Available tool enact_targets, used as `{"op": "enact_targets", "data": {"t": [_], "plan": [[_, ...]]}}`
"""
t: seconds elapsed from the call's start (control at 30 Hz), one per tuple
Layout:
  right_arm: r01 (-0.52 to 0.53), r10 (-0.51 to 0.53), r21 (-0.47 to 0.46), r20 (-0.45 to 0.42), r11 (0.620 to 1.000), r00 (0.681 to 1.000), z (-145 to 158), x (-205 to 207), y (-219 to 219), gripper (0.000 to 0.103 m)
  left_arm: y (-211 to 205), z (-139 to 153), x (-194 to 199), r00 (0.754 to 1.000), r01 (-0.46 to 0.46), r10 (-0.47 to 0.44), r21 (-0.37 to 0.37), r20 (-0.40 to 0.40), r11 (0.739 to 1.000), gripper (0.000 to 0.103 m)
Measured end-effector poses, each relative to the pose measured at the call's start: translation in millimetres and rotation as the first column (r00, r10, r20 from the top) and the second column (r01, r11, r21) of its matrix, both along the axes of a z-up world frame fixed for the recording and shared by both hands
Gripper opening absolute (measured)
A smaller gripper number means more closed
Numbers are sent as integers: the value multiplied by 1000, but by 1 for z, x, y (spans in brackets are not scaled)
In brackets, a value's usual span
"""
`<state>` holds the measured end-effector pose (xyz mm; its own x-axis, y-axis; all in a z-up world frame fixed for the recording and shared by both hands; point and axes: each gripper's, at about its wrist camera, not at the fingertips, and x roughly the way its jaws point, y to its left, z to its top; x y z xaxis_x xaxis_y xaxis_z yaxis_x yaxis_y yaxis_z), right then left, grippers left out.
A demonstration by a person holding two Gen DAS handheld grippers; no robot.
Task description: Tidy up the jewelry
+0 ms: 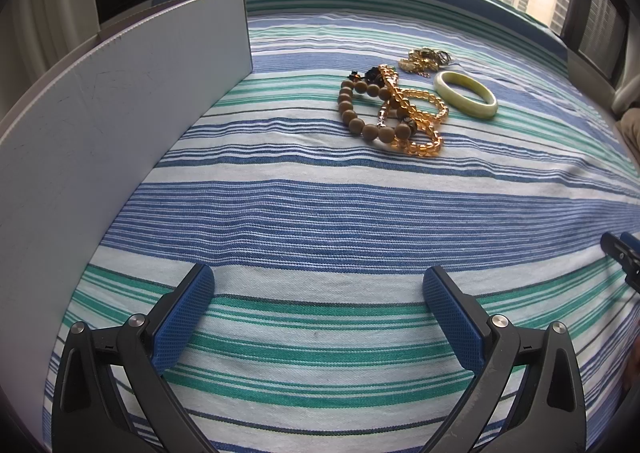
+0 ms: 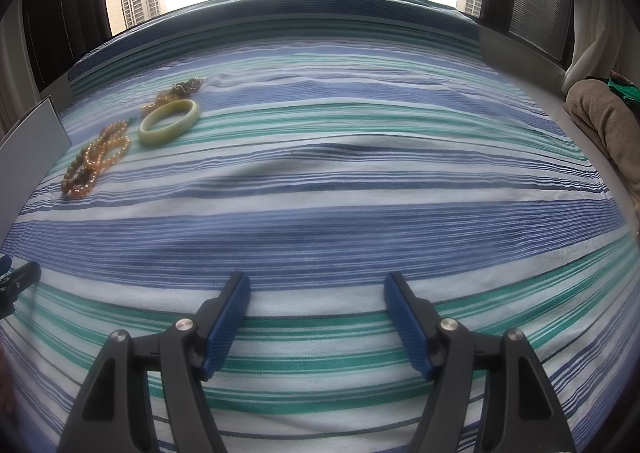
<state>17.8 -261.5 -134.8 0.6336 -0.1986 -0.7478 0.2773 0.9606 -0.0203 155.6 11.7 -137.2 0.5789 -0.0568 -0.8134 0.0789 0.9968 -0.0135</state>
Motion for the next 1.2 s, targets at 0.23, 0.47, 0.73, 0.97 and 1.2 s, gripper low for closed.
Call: {"op": "enact_targets", "data": {"t": [0.23, 0.47, 0.73, 0.97, 1.2], "plan": [[0, 0, 0, 0, 1000, 1000, 0, 0, 0, 71, 0, 0, 0, 1000, 0, 0, 0, 0, 1000, 103], [0, 0, 1, 0, 1000, 1000, 0, 0, 0, 71, 0, 0, 0, 1000, 0, 0, 1, 1, 1000, 103], [1, -1, 1, 0, 1000, 1000, 0, 0, 0, 71, -1, -2, 0, 1000, 12, -12, 2, -4, 1000, 103], [1, -1, 1, 0, 1000, 1000, 0, 0, 0, 72, 0, -2, -2, 999, 40, -40, 6, -10, 999, 103], [1, -1, 1, 0, 1000, 1000, 0, 0, 0, 72, 1, -1, -7, 997, 76, -76, 7, -12, 997, 103]]}}
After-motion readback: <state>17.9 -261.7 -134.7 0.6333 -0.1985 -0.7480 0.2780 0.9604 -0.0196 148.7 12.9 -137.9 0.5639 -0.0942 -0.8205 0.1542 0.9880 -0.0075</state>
